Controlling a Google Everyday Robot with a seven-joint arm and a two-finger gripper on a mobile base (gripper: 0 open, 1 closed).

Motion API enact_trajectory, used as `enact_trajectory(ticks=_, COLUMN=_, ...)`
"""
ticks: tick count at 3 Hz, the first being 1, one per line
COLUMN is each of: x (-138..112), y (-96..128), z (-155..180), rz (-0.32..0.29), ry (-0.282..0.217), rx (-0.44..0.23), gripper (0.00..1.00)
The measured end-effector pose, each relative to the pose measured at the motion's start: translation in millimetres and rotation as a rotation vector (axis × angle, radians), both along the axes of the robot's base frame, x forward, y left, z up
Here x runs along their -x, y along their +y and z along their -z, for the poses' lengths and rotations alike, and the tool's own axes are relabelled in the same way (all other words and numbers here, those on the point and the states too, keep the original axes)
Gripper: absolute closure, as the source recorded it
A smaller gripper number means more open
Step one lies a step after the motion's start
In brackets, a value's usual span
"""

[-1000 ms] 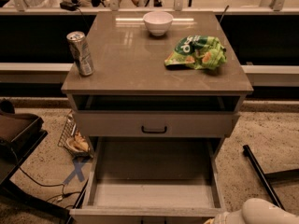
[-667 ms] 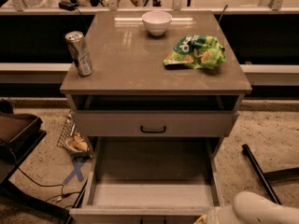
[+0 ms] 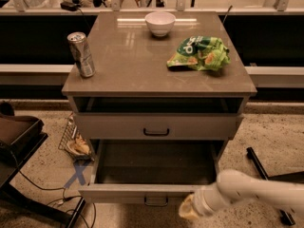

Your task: Close middle drawer

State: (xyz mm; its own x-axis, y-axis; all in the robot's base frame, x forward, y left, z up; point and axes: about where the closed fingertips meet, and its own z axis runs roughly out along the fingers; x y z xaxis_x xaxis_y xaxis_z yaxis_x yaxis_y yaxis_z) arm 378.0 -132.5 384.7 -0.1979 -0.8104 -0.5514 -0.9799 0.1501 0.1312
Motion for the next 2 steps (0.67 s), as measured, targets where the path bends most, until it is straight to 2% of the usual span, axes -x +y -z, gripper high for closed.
enact_trajectory(ticks=1, x=-30.9, y=12.6, z=4.8, rz=-0.04, ry=-0.021, rx=-0.009, gripper=1.0)
enact_trajectory(ticks=2, x=-30.8, y=12.7, z=5.0, rz=-0.04, ry=-0.021, rx=-0.009, gripper=1.0)
